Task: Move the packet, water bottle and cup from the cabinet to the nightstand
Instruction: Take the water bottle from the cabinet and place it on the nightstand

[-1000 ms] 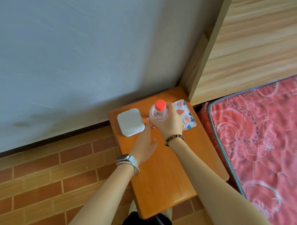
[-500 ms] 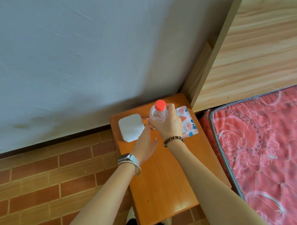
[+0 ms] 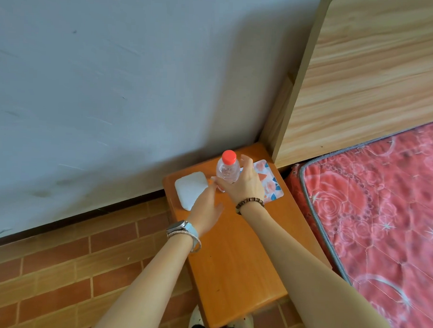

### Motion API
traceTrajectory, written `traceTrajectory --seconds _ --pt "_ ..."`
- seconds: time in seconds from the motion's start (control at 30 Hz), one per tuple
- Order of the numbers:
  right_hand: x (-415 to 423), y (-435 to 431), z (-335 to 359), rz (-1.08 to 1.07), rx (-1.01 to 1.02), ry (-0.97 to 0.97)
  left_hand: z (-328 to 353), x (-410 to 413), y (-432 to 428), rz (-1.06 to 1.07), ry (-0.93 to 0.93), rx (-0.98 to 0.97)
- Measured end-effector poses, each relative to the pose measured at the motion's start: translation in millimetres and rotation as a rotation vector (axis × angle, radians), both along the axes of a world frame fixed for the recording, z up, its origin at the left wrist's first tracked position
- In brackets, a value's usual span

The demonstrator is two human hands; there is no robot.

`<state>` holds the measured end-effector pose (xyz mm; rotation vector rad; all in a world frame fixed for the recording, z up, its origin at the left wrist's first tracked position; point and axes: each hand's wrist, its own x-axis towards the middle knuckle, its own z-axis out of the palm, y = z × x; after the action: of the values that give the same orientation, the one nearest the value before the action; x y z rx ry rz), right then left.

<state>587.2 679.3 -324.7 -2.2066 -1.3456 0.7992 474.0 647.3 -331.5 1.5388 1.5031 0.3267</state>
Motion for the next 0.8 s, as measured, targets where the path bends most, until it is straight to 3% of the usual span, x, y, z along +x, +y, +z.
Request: traceTrajectory --seconds 0.13,0.27,0.53,0.8 --pt "18.7 -32.1 18.9 0.064 0.061 0.021 34.0 -7.9 -18.0 0.019 0.014 0.065" --pt "46.5 -75.8 51.1 0.121 0.073 -0.059 78.5 -14.1 -38.2 0.003 0.173 0.154" --pt "82.7 -143.0 141.8 0.321 0.102 -0.304 170.3 -23.8 -82.3 -0.244 0.491 0.366" --pt "78.4 -190.0 195.8 0.377 0.066 -0.359 217.7 -16.4 -120.2 -0.360 0.582 0.411"
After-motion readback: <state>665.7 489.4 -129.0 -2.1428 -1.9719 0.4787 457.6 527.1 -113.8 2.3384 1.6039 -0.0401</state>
